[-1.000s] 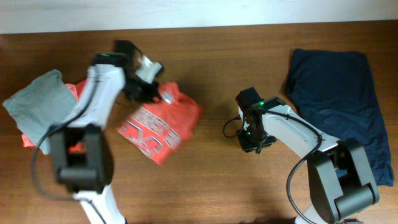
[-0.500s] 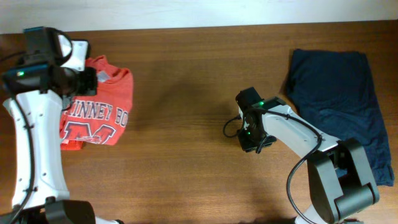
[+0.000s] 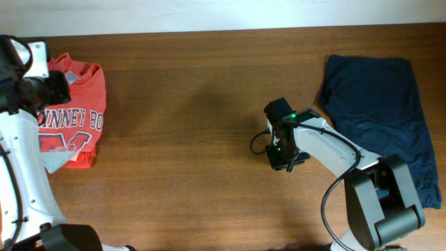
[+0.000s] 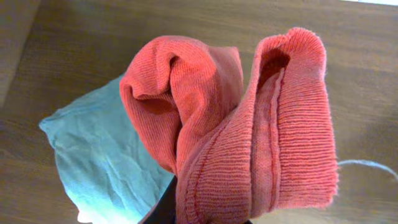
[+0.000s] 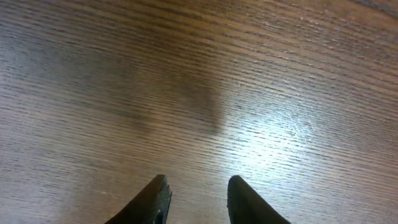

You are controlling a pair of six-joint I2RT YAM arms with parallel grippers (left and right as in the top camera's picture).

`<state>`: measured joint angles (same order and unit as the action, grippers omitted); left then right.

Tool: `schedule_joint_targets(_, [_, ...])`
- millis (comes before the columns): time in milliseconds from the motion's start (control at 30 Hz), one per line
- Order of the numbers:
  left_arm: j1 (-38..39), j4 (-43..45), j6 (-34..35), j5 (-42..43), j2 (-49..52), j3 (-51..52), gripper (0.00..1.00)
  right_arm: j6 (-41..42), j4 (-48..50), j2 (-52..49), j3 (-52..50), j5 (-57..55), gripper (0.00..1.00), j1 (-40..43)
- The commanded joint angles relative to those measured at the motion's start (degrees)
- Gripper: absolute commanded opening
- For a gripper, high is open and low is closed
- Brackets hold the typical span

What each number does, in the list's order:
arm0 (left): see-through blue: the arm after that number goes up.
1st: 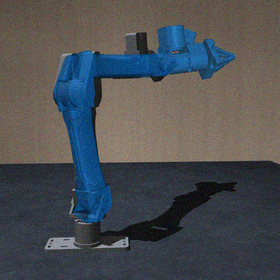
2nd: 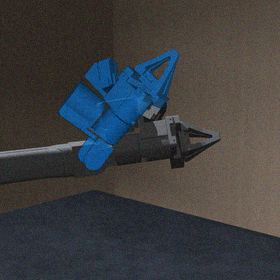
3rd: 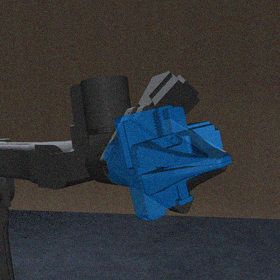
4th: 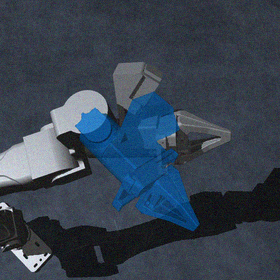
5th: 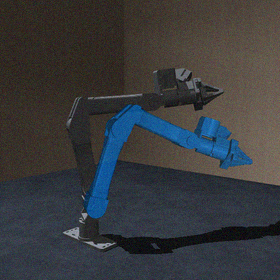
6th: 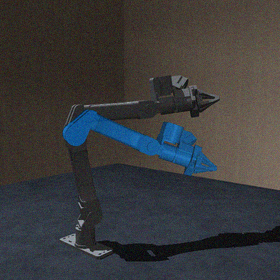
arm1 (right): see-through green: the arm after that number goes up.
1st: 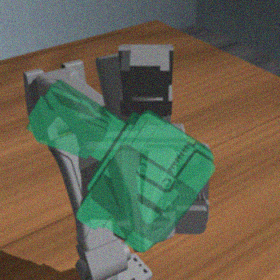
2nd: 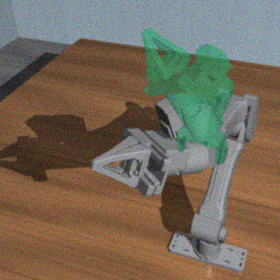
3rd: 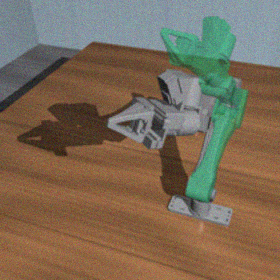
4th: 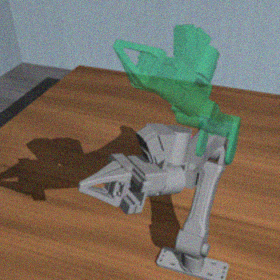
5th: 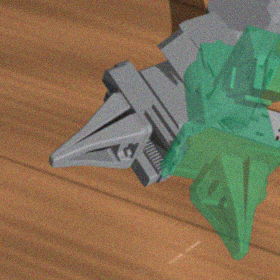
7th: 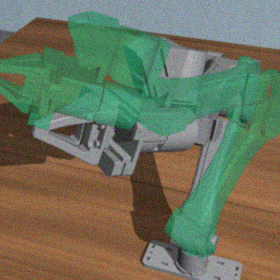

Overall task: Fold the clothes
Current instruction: 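Carry the t-shirt left with the left gripper onto the grey pile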

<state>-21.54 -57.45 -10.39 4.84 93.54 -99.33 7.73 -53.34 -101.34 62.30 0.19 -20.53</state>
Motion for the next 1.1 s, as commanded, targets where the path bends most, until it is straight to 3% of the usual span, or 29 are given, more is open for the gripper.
schedule_joint_targets(0, [-0.7,1.0,0.7,0.0,1.4,-0.6,0.01,0.2,-0.3,0.2,1.0,-0.9,0.36,0.4])
schedule_joint_targets(1067, [-12.7,14.7,0.7,-0.8,19.1,-0.6,0.05,0.2,-1.6,0.2,1.0,0.6,0.36,0.4])
